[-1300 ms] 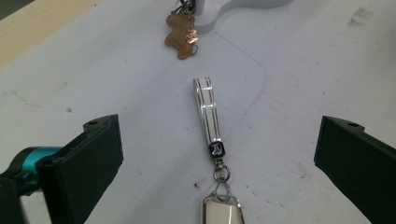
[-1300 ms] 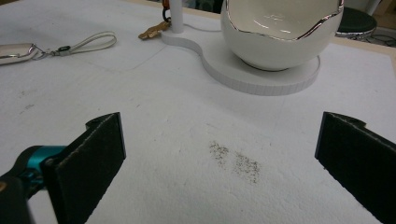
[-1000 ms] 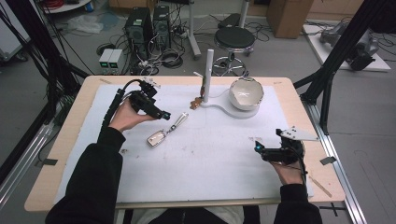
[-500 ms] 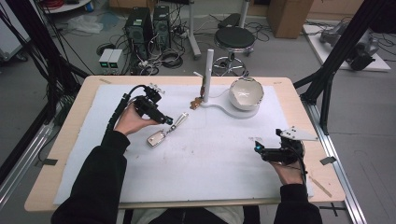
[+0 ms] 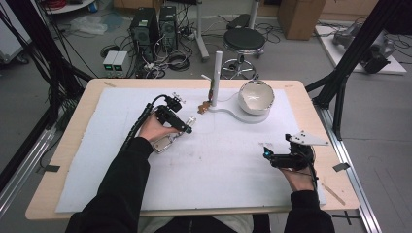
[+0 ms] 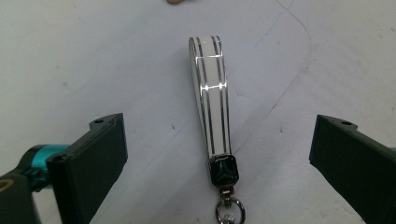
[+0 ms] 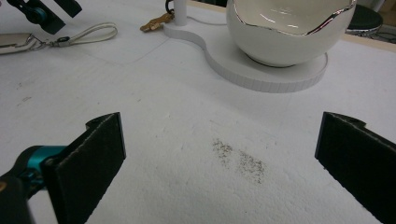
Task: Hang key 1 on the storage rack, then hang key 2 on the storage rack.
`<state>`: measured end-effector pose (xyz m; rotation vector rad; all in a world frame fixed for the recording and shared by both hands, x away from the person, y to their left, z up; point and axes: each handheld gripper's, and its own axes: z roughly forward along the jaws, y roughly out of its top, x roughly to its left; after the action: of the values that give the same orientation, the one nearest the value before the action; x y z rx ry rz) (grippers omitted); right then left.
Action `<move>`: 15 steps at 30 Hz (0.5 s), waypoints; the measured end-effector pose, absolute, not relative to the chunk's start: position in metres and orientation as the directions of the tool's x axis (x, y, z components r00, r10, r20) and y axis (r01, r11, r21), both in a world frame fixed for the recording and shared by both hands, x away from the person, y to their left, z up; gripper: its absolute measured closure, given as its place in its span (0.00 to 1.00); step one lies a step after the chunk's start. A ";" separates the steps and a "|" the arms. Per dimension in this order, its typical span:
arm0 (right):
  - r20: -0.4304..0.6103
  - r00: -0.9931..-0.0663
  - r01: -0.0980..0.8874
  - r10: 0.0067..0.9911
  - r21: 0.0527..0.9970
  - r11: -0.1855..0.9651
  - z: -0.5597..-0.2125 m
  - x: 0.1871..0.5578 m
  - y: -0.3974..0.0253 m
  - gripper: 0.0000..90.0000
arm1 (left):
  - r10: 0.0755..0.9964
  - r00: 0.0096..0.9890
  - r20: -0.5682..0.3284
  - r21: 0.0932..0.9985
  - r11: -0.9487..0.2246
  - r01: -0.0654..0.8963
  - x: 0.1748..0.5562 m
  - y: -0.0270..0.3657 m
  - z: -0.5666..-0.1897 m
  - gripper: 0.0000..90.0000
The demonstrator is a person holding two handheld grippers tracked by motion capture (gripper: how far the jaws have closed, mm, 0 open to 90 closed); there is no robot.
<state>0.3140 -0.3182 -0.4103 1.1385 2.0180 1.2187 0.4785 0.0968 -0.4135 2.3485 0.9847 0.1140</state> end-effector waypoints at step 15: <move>-0.012 -0.512 0.397 0.859 0.884 0.248 -0.411 0.314 -0.317 0.01 | 0.685 0.719 -0.116 0.547 -0.560 0.622 0.483 0.086 -0.420 0.14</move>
<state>0.3140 -0.3174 -0.4108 1.1399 2.0225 1.2083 0.4829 0.0862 -0.4199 2.3552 0.9906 0.1471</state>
